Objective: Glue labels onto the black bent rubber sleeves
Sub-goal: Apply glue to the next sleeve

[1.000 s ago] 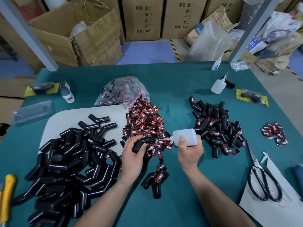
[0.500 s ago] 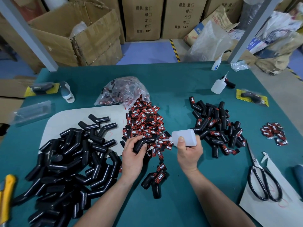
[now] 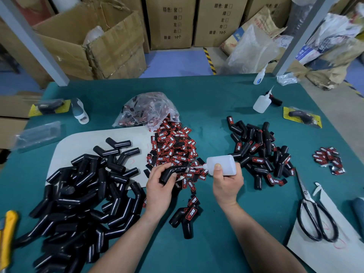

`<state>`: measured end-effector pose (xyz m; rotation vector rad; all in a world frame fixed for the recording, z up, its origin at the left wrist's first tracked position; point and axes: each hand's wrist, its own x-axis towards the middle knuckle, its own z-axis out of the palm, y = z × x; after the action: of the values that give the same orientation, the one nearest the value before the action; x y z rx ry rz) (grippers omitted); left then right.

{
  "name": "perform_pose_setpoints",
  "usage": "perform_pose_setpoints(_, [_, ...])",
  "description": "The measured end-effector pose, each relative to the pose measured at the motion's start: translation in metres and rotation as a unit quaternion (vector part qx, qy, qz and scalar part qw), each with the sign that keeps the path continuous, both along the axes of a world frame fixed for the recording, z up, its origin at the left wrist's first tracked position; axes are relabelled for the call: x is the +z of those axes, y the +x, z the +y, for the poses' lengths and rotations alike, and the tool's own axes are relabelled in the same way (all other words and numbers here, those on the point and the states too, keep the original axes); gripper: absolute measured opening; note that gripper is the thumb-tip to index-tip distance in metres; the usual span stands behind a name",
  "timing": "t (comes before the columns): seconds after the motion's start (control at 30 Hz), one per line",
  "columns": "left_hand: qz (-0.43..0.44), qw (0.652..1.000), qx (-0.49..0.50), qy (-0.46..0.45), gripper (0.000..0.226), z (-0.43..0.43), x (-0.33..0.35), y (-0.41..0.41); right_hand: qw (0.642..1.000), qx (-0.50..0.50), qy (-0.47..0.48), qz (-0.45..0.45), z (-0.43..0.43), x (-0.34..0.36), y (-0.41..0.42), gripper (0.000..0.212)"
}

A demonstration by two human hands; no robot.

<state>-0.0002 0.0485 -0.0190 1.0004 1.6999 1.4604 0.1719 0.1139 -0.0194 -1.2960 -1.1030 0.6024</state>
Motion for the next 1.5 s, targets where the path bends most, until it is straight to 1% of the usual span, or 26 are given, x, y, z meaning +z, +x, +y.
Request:
perform_pose_setpoints(0.1, [-0.006,1.0,-0.002,-0.002,0.034,-0.0003,-0.001,-0.0007,1.0,0.008,0.006,-0.004,-0.0003,-0.0008,-0.0015,0.021])
perform_pose_setpoints(0.23, [-0.004,1.0,-0.003,-0.004,0.036,0.0002,-0.0018,-0.0009,1.0,0.012,0.001,-0.006,-0.0013,-0.0028,-0.0019,0.026])
perform_pose_setpoints(0.33, [-0.007,1.0,-0.004,-0.004,0.037,0.0002,-0.0023,-0.0011,1.0,0.008,0.01,-0.008,-0.0008,-0.0007,-0.0006,0.022])
perform_pose_setpoints(0.47, [-0.003,1.0,-0.007,-0.005,0.037,0.0001,-0.0034,-0.0014,1.0,0.009,0.006,-0.003,-0.0009,0.0003,-0.0017,0.021])
perform_pose_setpoints(0.57, [0.003,1.0,-0.008,0.001,0.039,0.0,-0.0038,-0.0017,1.0,0.016,0.002,-0.013,-0.0036,-0.0026,-0.0037,0.029])
perform_pose_setpoints(0.7, [0.005,1.0,-0.012,0.002,0.038,0.0005,-0.0045,-0.0014,1.0,0.02,-0.001,-0.02,-0.005,-0.0033,-0.004,0.031])
perform_pose_setpoints(0.83, [0.012,1.0,-0.003,0.006,0.042,0.0008,-0.0034,-0.0007,1.0,0.012,-0.002,-0.025,-0.0043,-0.0009,-0.0032,0.034])
perform_pose_setpoints(0.93, [0.014,1.0,0.001,0.007,0.043,0.0006,-0.0024,-0.0006,1.0,0.007,-0.001,-0.02,-0.0021,-0.0006,-0.0011,0.045])
perform_pose_setpoints(1.0, [0.013,1.0,0.004,0.004,0.042,0.0003,-0.0014,-0.0004,1.0,0.007,0.002,-0.023,-0.0014,-0.0004,-0.0004,0.049])
perform_pose_setpoints(1.5, [0.009,1.0,0.011,-0.007,0.042,-0.0012,0.0026,-0.0001,0.999,0.014,0.008,-0.036,-0.0017,0.0012,-0.0006,0.044])
